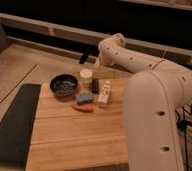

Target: Pick up the ceramic cup

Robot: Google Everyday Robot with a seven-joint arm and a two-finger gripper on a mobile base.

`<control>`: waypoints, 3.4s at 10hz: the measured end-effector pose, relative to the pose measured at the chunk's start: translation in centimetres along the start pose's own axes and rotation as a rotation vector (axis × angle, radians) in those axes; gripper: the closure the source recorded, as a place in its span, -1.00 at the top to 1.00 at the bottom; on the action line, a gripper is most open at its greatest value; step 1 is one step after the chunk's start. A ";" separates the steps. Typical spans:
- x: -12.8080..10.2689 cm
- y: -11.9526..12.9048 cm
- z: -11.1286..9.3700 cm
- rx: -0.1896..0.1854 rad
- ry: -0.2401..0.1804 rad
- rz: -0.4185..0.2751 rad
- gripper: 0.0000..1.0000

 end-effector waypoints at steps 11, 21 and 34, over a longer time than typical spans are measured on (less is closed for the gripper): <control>-0.6 2.2 1.7 -0.072 0.011 -0.149 0.30; -1.6 4.9 7.7 -0.202 0.002 -0.150 0.30; -1.3 6.2 11.6 -0.203 0.087 -0.213 -1.00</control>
